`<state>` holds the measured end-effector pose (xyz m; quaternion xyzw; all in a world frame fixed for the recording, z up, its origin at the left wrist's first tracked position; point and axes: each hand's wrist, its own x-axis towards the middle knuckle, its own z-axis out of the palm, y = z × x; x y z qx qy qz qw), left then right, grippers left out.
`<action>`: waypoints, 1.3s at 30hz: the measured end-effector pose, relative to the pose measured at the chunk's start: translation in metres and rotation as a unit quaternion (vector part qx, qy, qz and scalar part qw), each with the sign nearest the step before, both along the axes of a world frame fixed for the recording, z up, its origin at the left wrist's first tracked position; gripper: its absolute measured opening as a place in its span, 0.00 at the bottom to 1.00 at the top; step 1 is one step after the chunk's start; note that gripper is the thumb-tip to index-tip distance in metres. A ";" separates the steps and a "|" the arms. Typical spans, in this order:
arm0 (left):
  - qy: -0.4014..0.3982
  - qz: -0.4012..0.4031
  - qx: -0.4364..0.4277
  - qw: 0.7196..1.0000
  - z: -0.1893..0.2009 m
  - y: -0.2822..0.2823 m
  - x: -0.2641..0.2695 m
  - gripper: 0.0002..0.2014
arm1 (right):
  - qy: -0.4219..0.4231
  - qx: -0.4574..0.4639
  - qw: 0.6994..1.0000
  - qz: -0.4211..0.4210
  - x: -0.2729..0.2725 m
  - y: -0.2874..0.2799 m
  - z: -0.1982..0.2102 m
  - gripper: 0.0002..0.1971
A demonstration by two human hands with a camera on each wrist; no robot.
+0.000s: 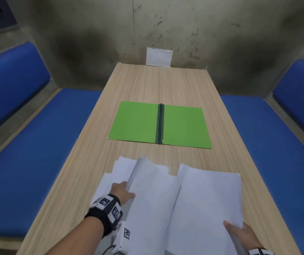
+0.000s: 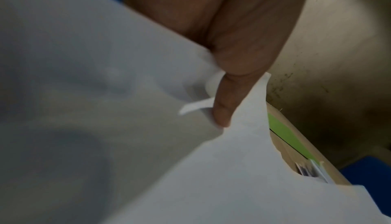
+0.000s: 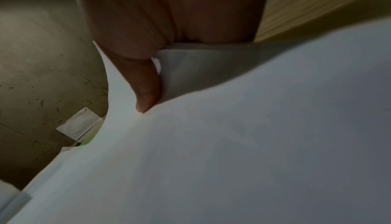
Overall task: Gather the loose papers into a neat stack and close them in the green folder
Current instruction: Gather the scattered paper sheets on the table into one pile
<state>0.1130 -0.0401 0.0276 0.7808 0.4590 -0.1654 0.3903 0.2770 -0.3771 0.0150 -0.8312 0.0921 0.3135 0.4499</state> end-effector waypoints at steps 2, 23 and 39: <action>-0.019 -0.001 -0.005 1.000 -0.002 -0.005 -0.001 0.09 | 0.004 0.005 1.000 -0.006 0.000 0.001 0.002 0.21; -0.043 0.177 -0.023 0.983 0.002 0.030 -0.074 0.16 | -0.007 0.005 1.000 -0.020 -0.003 0.002 -0.008 0.23; -0.251 0.164 -0.015 0.954 0.049 0.024 -0.077 0.32 | 0.053 0.275 0.958 -0.066 0.021 0.048 0.039 0.10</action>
